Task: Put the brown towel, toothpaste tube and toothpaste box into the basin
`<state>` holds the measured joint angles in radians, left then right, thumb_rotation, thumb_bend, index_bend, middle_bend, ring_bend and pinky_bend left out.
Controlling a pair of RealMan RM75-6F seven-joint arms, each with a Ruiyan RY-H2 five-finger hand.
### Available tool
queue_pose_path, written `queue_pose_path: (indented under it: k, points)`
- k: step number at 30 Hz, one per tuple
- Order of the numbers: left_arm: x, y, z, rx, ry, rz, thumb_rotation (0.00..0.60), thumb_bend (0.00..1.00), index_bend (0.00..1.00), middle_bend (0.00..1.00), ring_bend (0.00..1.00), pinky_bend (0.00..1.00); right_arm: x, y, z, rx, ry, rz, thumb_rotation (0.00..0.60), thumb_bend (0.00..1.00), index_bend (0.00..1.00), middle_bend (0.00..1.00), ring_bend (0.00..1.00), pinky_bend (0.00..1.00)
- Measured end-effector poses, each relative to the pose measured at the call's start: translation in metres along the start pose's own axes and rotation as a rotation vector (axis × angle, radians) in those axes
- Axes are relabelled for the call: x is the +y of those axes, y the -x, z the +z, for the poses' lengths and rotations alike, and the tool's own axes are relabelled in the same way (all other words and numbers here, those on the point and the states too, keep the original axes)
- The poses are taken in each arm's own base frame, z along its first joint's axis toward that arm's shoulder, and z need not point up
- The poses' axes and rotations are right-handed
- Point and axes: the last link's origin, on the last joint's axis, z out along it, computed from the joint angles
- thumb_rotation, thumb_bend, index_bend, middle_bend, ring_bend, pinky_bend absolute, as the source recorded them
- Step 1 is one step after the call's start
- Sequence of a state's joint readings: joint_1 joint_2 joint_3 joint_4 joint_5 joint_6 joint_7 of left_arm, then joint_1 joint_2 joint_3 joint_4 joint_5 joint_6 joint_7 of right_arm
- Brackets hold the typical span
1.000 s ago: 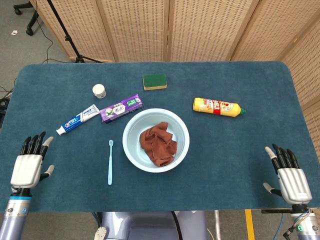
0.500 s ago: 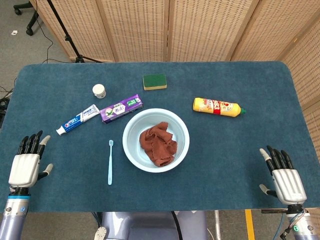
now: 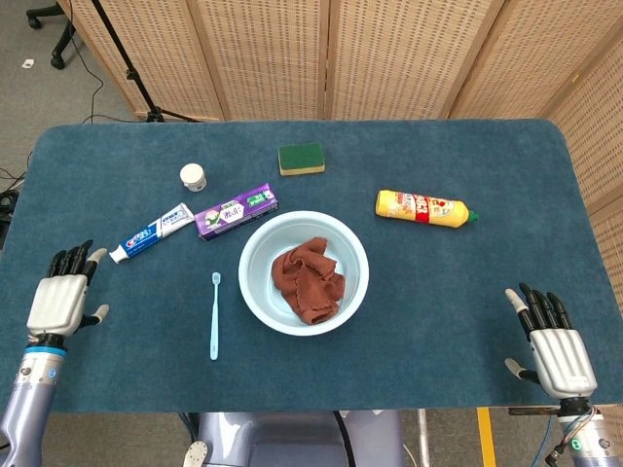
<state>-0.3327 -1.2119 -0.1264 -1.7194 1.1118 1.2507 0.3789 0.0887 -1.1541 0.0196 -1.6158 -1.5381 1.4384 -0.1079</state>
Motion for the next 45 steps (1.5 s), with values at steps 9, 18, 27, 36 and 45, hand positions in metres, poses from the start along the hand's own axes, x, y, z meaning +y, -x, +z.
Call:
queue_pose_path:
  k: [9, 18, 27, 36, 45]
  points:
    - [0.012, -0.026, 0.038, 0.021, -0.011, 0.045, 0.6, 0.25, 0.19, 0.0, 0.0, 0.04, 0.001, 0.0, 0.001, -0.005, 0.0, 0.004, 0.6, 0.1, 0.0, 0.0, 0.0, 0.0]
    - [0.012, -0.026, 0.068, -0.042, -0.063, 0.037, 0.6, 0.25, 0.22, 0.02, 0.0, 0.08, 0.001, 0.001, 0.001, -0.01, -0.001, 0.006, 0.6, 0.1, 0.0, 0.0, 0.0, 0.0]
    - [0.008, -0.016, 0.095, -0.085, -0.143, 0.031, 0.6, 0.25, 0.27, 0.03, 0.01, 0.08, 0.002, 0.001, 0.002, -0.012, 0.001, 0.011, 0.6, 0.1, 0.0, 0.0, 0.0, 0.0]
    - [0.009, -0.001, 0.109, -0.082, -0.182, 0.026, 0.6, 0.26, 0.3, 0.05, 0.02, 0.1, 0.001, 0.001, 0.002, -0.014, -0.006, 0.013, 0.6, 0.1, 0.0, 0.0, 0.0, 0.0]
    - [0.019, 0.015, 0.118, -0.071, -0.205, 0.028, 0.6, 0.26, 0.31, 0.05, 0.03, 0.1, 0.0, 0.002, 0.002, -0.021, -0.012, 0.013, 0.6, 0.1, 0.0, 0.0, 0.0, 0.0]
